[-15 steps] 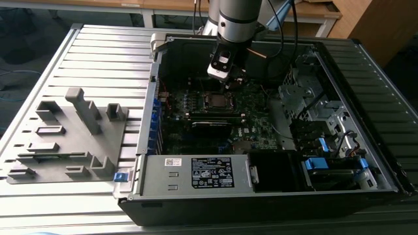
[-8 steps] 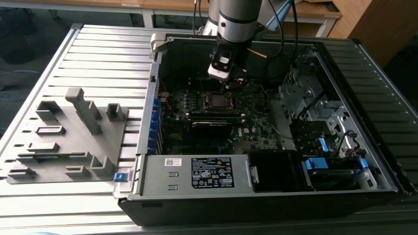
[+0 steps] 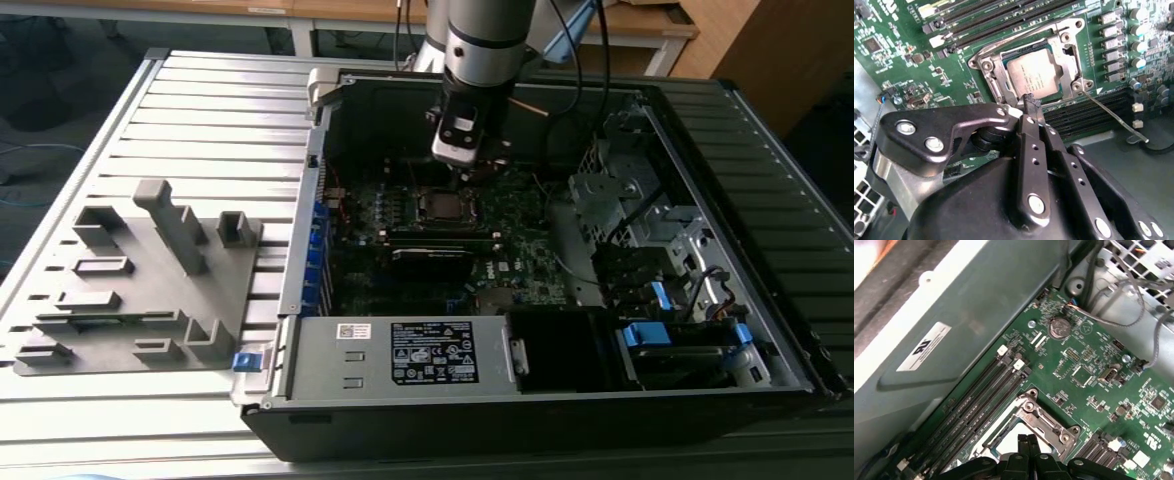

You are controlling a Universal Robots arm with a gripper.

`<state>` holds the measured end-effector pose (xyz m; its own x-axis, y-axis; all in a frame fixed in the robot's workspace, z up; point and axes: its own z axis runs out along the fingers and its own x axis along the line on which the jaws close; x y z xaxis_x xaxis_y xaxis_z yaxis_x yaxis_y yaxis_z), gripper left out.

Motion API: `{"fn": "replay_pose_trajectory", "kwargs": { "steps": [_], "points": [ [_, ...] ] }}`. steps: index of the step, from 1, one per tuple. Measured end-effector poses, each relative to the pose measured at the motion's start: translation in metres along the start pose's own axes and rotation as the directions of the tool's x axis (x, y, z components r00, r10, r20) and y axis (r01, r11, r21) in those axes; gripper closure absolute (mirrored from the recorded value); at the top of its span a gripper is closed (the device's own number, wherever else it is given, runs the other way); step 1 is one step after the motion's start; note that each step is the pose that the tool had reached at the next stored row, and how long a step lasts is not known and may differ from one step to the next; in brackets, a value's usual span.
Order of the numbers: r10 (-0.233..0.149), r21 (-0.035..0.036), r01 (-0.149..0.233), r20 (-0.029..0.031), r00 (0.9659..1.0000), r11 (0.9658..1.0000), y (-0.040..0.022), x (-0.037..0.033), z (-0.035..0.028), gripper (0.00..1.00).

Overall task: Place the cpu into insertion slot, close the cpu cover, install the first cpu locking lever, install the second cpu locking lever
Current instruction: 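Close the cpu cover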

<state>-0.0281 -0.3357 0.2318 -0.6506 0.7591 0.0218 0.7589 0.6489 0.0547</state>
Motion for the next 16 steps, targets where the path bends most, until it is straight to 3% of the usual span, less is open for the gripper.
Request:
{"fn": "replay_pose_trajectory", "kwargs": {
  "steps": [4,8,12,16],
  "points": [
    [-0.055,0.0003,0.055,-0.0024,0.9985,0.9985,0.0,0.0,0.0,0.89],
    [-0.117,0.001,0.117,-0.0056,0.9931,0.9931,0.0,0.0,0.0,0.89],
    [-0.184,0.0019,0.184,-0.0095,0.9829,0.9829,0.0,0.0,0.0,0.89],
    [-0.253,0.0025,0.253,-0.0136,0.9673,0.9674,0.0,0.0,0.0,0.89]
  ]
}}
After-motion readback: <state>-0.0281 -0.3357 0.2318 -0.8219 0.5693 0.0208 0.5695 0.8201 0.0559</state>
